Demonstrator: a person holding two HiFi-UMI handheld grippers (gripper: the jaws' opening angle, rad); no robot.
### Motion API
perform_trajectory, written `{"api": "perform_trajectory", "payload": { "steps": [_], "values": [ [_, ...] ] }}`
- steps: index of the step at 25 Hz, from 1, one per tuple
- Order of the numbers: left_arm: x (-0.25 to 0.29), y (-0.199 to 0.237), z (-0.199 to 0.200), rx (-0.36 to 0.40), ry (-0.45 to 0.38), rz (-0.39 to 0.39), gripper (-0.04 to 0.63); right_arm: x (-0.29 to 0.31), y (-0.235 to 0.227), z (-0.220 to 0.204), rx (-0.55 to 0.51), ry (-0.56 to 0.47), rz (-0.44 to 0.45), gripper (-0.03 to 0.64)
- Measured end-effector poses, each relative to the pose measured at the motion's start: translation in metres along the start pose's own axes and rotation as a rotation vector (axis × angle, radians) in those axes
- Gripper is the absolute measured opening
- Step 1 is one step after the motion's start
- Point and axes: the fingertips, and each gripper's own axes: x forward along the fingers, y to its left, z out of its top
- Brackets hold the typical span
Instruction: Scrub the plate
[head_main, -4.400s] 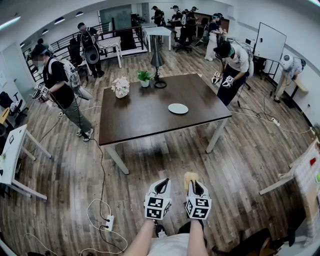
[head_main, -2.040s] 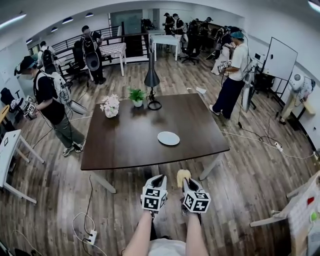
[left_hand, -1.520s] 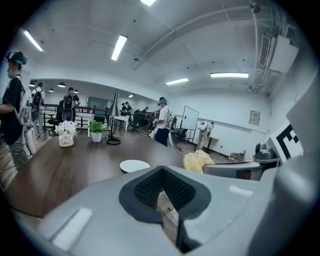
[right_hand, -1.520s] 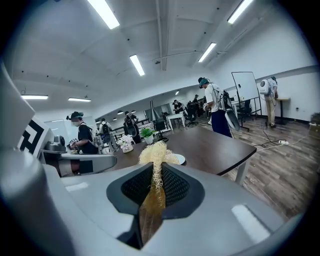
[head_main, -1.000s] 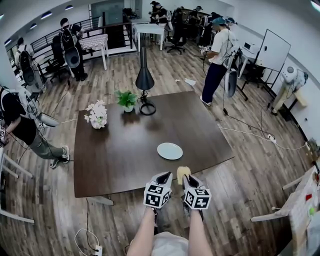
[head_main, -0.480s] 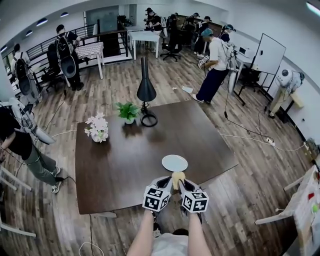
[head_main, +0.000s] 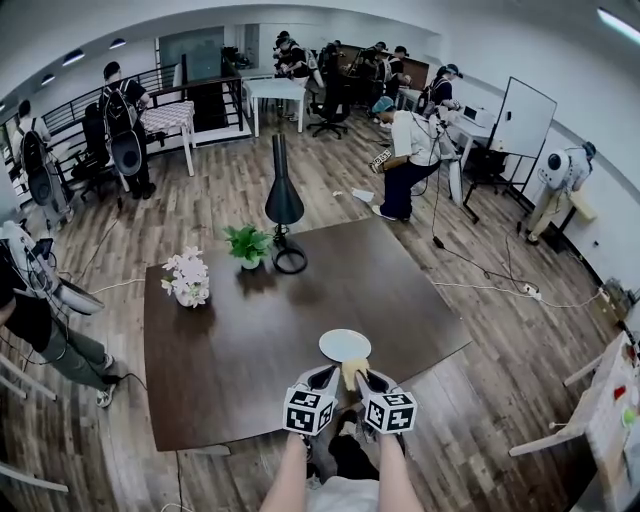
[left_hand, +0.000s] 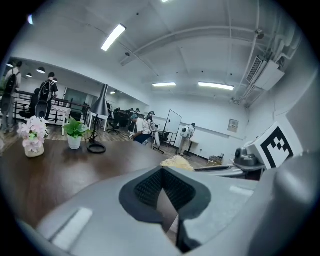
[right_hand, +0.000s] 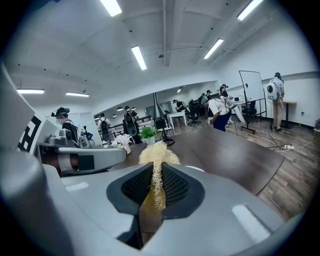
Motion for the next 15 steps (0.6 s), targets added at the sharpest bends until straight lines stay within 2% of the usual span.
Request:
{"api": "perform_trajectory", "payload": {
  "steps": [5,15],
  "values": [
    [0.018,0.010,0.008,-0.014,0.002,0.016,0.000,0.013,-0.010,0.008,-0.005,0.005,0.014,0.069],
    [0.059,0.033,0.022,0.017,0.045,0.009,0.000,0.056,-0.031,0.036,0.010,-0.001,0.002,0.069]
  ]
}}
